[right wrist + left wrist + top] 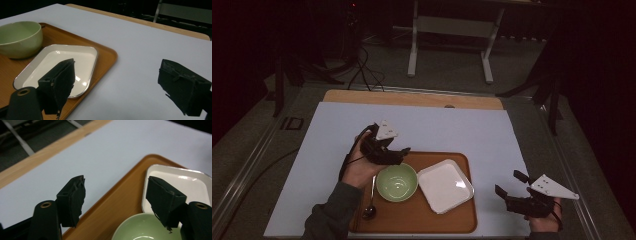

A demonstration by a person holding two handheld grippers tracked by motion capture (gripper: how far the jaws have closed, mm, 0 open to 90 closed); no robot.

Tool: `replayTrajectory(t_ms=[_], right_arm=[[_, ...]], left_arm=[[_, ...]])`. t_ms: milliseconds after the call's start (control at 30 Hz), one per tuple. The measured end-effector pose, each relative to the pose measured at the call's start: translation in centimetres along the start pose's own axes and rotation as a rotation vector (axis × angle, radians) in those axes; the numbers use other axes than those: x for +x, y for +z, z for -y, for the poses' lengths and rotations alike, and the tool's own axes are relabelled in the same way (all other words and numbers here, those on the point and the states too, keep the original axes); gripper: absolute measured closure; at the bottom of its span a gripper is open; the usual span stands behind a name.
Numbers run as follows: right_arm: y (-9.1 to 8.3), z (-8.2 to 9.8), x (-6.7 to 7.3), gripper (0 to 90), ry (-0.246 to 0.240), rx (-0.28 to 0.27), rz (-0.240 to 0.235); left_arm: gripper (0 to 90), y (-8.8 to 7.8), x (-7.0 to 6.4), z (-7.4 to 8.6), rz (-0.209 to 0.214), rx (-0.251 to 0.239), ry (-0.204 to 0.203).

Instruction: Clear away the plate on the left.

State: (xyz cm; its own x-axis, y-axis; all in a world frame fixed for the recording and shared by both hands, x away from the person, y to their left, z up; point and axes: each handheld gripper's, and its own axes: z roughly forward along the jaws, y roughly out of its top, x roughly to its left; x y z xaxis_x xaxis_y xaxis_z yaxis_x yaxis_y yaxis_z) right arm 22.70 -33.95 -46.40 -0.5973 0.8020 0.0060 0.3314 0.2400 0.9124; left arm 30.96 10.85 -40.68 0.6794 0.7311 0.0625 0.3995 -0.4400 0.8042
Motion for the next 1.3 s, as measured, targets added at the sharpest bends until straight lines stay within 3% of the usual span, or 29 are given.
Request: replayTrajectory(t_ms=[67,167,333,533,567,633,667,900,1100,1300], right_arm=[[0.0,0.0,0.0,13.9,0.000,0.003,0.000],[0.1,0.0,0.0,13.9,-0.001,0.001,-0.001],[0.0,0.0,-0.1,13.9,0.003,-0.002,0.001],[0.1,0.0,-0.1,13.9,0.003,-0.002,0.001],[0.1,0.0,-0.1,13.9,0.002,0.000,0.001],[0.1,0.0,0.0,13.9,0.003,-0.001,0.001],[0.1,0.0,0.0,13.9,0.004,-0.001,0.001],[0.1,0.0,-0.1,13.8,0.008,-0.002,0.001],[0.0,0.1,-0.2,13.7,0.010,0.002,0.000],[0.0,0.2,-0.3,13.7,0.007,0.008,0.006]], left_arm=[[30.5,-1.1,0.6,0.9,-0.004,-0.035,-0.039],[29.0,-1.6,0.9,1.6,-0.019,-0.049,-0.063],[23.9,-3.3,1.7,4.1,-0.116,-0.081,-0.121],[16.9,-4.8,2.5,6.7,-0.157,-0.111,-0.178],[16.6,-5.4,2.9,7.7,-0.182,-0.118,-0.208],[16.2,-5.6,3.1,8.2,-0.190,-0.115,-0.220],[16.1,-6.3,3.5,9.0,-0.218,-0.113,-0.233],[16.5,-7.9,4.1,11.9,-0.246,-0.094,-0.251],[16.4,-10.0,4.6,14.7,-0.281,-0.104,-0.300],[16.9,-10.9,4.7,16.3,-0.279,-0.103,-0.339]])
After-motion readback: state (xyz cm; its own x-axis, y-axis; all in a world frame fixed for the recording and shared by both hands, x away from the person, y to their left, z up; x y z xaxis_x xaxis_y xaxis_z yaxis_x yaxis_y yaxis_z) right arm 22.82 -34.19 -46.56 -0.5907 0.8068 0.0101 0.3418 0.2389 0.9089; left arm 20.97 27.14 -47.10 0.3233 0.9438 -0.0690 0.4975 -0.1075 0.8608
